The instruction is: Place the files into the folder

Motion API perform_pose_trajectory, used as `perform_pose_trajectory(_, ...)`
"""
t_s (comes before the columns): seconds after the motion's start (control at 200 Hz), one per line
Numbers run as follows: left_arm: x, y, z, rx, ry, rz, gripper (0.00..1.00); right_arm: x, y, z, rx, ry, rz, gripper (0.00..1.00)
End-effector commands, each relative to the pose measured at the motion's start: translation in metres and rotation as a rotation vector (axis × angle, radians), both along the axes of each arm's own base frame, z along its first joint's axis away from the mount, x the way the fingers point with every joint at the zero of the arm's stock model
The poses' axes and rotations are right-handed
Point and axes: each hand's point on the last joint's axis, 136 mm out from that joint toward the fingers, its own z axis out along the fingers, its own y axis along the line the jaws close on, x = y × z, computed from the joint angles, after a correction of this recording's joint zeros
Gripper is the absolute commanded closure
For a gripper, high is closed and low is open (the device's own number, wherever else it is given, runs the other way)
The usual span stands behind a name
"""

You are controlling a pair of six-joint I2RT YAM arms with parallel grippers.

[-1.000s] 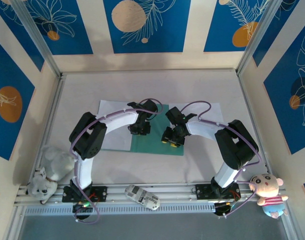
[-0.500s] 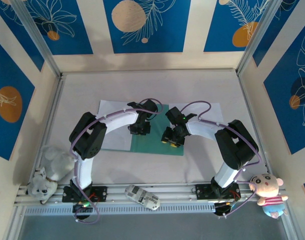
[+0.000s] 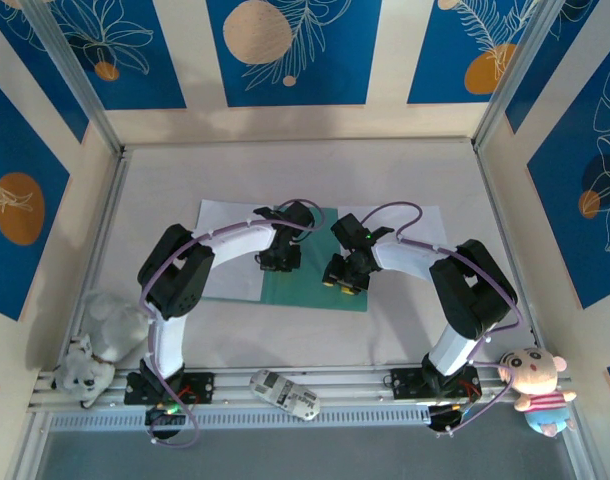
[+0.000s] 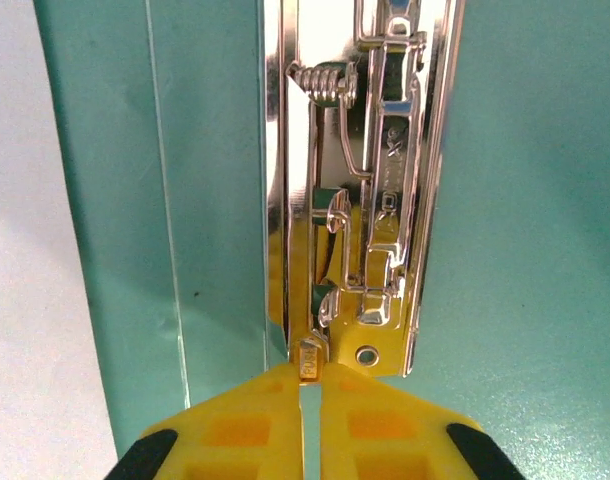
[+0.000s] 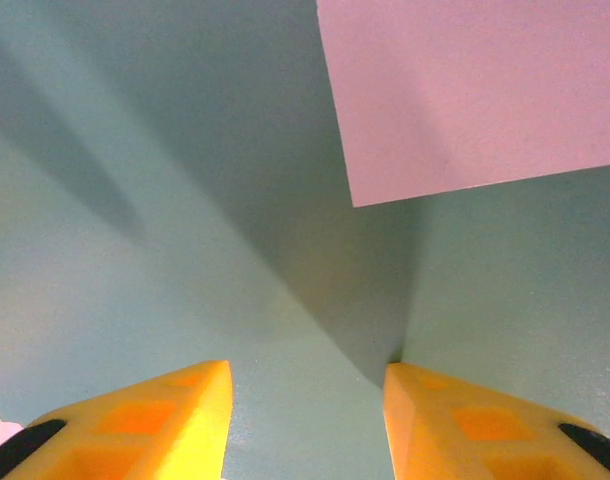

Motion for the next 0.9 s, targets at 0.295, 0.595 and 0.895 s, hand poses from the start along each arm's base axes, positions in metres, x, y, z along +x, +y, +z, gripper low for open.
perform_pose_trajectory(0.295, -0.013, -0.009, -0.019, -0.067, 0.074, 0.007, 0.94, -0.008, 0.001, -0.009, -0.011, 0.045, 0.011, 0.55)
perform_pose_trajectory(0.595, -0.008, -0.020, -0.004, -0.125, 0.052, -0.004, 0.94, -0.008, 0.001, -0.009, -0.013, 0.044, 0.011, 0.55)
perform_pose_trajectory(0.895, -0.008, -0.034, 0.001, -0.197, 0.069, -0.001, 0.95, -0.007, 0.001, -0.010, -0.014, 0.045, 0.015, 0.55)
